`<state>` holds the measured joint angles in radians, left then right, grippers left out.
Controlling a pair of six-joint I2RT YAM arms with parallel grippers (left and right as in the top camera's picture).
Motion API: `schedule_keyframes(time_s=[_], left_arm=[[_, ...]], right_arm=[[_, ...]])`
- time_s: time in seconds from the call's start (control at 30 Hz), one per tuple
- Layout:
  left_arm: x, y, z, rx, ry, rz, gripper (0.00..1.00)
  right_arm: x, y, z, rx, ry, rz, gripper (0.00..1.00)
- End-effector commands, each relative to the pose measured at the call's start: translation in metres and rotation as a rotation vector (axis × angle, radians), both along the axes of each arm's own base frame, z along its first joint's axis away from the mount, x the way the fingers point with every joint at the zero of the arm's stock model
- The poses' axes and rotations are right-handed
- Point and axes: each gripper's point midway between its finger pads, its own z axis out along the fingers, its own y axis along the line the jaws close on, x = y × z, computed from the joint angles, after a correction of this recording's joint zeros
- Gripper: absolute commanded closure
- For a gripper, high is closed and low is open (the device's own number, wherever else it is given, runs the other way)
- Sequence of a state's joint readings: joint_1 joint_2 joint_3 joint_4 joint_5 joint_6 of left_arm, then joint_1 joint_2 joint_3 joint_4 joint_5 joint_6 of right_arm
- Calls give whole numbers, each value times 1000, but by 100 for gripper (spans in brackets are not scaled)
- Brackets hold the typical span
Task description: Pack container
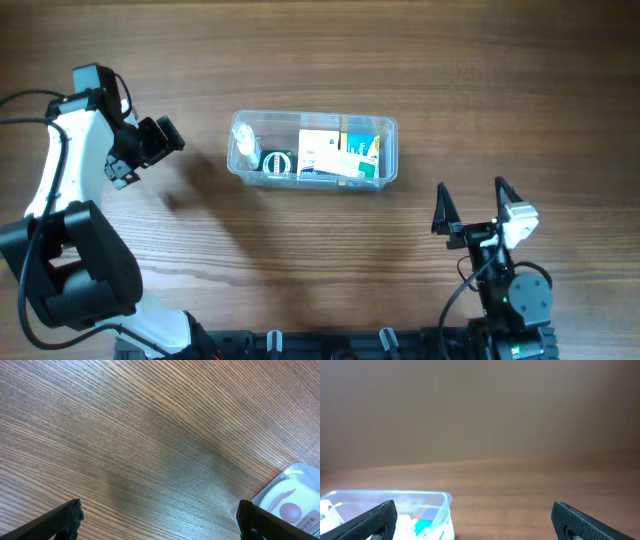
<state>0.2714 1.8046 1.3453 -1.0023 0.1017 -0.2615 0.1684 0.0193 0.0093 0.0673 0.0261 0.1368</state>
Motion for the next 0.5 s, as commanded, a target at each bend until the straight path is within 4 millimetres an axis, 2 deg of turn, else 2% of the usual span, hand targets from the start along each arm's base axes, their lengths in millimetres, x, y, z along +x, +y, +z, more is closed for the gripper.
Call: schedule_keyframes(time_s=[0.0, 0.17, 0.47], left_arm=[[-1, 1, 7, 6, -17, 11, 0], [-1, 1, 7, 7, -17, 11, 0], [-1, 1, 7, 6, -17, 11, 0]], right_arm=[[-1, 5, -3, -75, -6, 26, 0], [-1, 5, -14, -118, 32, 30, 0], [-1, 5, -14, -118, 32, 31, 0]])
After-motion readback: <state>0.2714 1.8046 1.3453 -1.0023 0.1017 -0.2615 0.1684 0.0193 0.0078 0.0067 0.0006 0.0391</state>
